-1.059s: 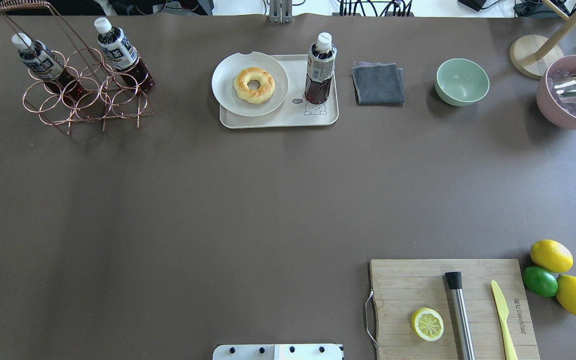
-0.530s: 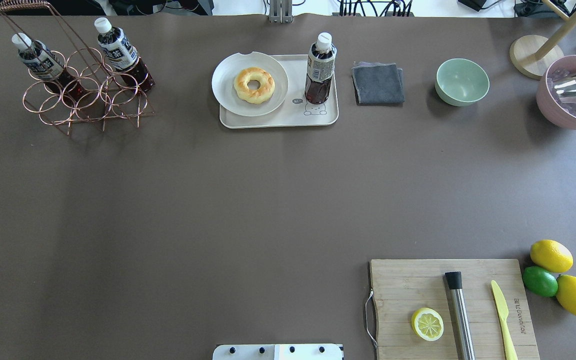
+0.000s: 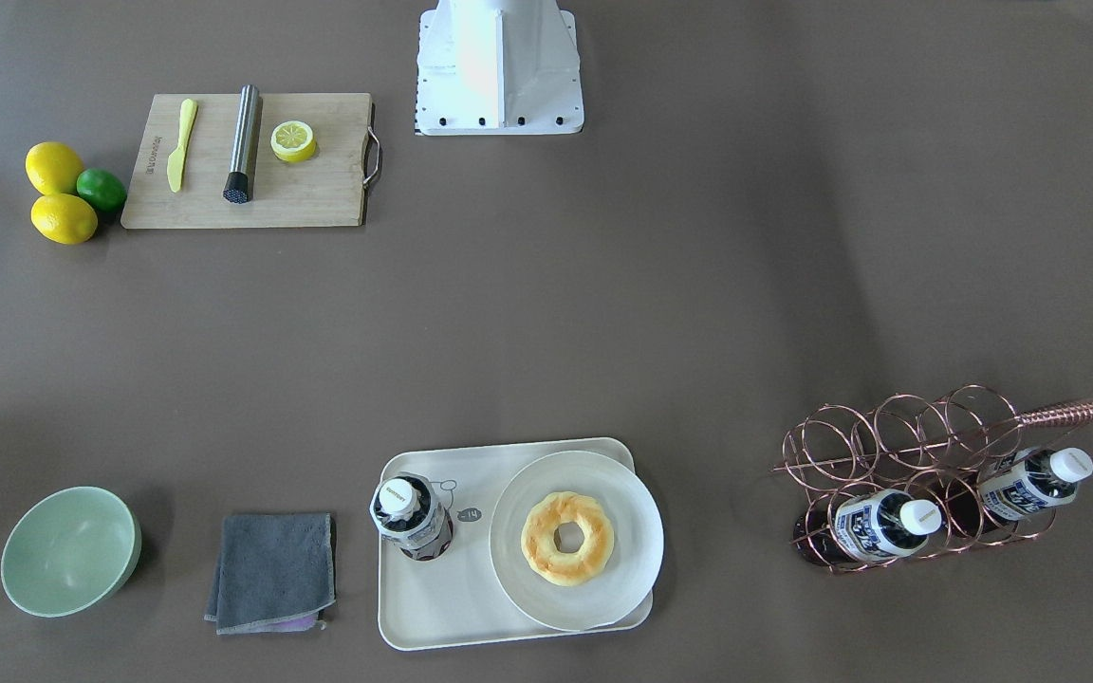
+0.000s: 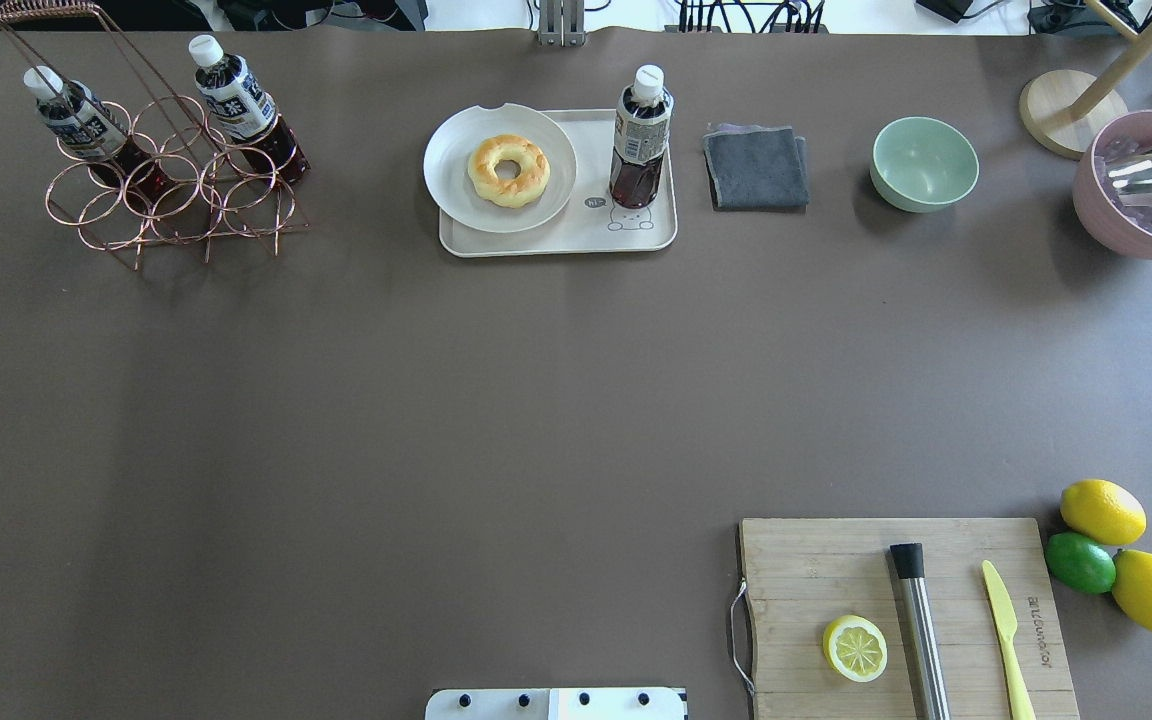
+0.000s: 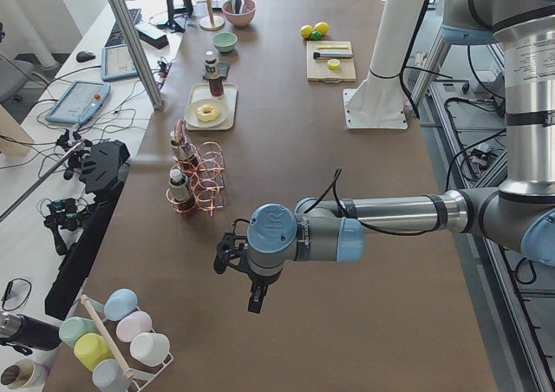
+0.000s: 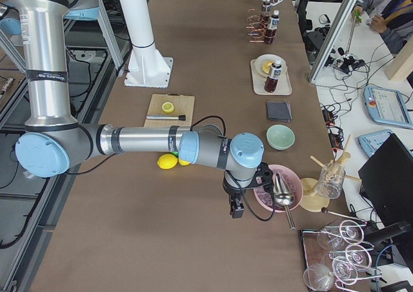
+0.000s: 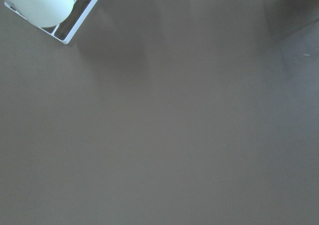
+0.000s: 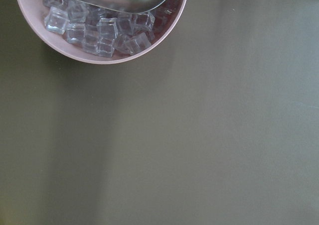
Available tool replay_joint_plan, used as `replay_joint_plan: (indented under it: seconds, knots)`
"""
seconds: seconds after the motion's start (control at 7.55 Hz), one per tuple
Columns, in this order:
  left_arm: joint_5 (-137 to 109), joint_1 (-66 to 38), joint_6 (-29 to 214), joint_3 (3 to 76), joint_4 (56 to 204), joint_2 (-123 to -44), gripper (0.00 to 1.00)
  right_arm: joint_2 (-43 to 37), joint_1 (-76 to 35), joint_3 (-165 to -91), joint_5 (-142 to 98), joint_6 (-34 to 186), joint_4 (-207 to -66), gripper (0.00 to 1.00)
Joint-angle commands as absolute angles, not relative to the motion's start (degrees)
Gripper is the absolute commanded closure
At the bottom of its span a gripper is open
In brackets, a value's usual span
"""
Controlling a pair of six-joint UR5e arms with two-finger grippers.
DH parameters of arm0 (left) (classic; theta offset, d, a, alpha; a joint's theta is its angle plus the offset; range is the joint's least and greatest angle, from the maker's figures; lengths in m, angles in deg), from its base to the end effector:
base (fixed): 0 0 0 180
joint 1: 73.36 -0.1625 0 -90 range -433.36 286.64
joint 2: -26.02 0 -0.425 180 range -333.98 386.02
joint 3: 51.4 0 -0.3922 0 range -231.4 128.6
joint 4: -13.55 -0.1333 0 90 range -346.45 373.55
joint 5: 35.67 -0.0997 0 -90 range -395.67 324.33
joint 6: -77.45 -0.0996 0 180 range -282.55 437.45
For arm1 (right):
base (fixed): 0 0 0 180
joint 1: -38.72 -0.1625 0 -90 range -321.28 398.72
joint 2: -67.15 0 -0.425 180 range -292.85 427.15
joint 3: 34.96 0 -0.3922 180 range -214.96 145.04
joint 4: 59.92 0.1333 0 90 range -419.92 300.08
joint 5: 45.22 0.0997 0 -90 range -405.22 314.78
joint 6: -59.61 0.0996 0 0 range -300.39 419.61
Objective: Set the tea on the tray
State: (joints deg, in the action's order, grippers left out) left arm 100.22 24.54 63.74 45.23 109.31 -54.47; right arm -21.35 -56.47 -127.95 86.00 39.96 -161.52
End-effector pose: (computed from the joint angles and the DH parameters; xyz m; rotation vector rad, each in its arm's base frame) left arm -0.1196 -0.4120 0.6656 0.1969 0.7781 0.1160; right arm 0.1119 -0.4836 0.6433 0.0387 -0.7284 -0.1965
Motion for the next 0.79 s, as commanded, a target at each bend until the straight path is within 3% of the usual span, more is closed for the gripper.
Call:
replay_joint_plan:
  seconds: [0.0,0.66]
  knots:
    - [100.2,24.9,63.8,45.5,109.4,-54.5,0.02,-21.4,-56.5,-128.0,86.1,40.0,-161.5,0.00]
    - [99.8,26.1,63.8,45.7,114.4,-52.9,0.02,-21.4,-56.5,-128.0,86.0,40.0,-161.5,0.00]
